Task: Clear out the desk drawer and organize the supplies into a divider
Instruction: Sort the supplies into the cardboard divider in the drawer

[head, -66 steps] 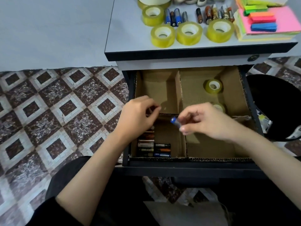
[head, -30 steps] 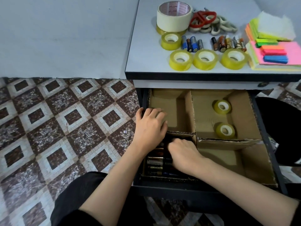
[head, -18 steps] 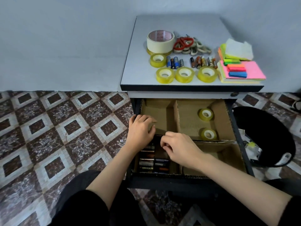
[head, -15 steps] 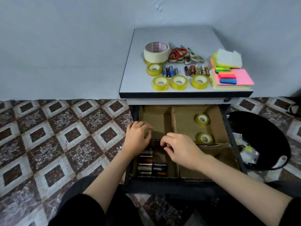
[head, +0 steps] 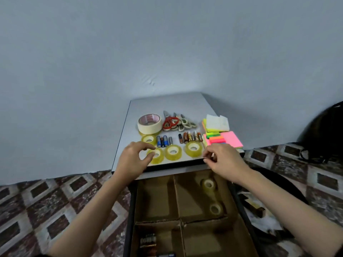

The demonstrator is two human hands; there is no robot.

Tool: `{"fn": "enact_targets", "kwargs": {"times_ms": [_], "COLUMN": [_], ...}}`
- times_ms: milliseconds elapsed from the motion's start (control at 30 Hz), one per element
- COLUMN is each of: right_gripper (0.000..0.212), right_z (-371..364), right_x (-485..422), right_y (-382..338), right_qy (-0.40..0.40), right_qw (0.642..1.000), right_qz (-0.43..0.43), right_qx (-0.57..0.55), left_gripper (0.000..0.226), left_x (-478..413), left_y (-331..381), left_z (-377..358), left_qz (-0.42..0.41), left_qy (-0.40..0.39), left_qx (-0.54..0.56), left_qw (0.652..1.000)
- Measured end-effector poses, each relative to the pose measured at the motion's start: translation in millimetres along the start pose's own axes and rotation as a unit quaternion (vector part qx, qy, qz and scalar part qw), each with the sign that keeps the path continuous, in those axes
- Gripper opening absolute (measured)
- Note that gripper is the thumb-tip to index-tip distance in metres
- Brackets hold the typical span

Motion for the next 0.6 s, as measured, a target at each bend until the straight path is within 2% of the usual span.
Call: {"fn": "enact_targets", "kwargs": {"times_ms": [100,233,433,600], "right_gripper": [0.020,0.028,0.045,0.040], "right_z": [19.8,33.1,24.7,14.3], "right_x": [-23.4,-62.8,-104.0,-121.3], "right_y": [9.7,14.1,10.7,11.4], "right_qy": [0.012,-0.022,-0.091,-0.148], "right_qw": [0.999,0.995,0.984,0.974], "right_qz": [-0.017,-0.031,-0.031,-0.031], "right_qx": [0.032,0.089,0.151,0.171], "left_gripper": [0.017,0.020,0.033,0.033], "left_x": [-31.0,-62.9,-91.2,-101.2], "left_y": [1.5,-2.0,-13.9,-13.6], "left_z": [3.8,2.6,-11.8,-19.9], "left_qz": [0.000,0.011,0.049,0.039], "left_qy": [-0.035,-0.068,-0.183,-0.222], "left_qx": [-0.039,-0.072,-0.153,-0.166], "left_qw": [0.999,0.995,0.970,0.960]}}
Point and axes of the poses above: each hand's wrist, its own x-axis away from the middle knuckle, its own z-axis out of the back of the hand, y = z × x, the point moved 7 cm from there along -x, towards the middle knuckle, and after that the axes turned 13 degrees about -y, right-handed, at the moved point
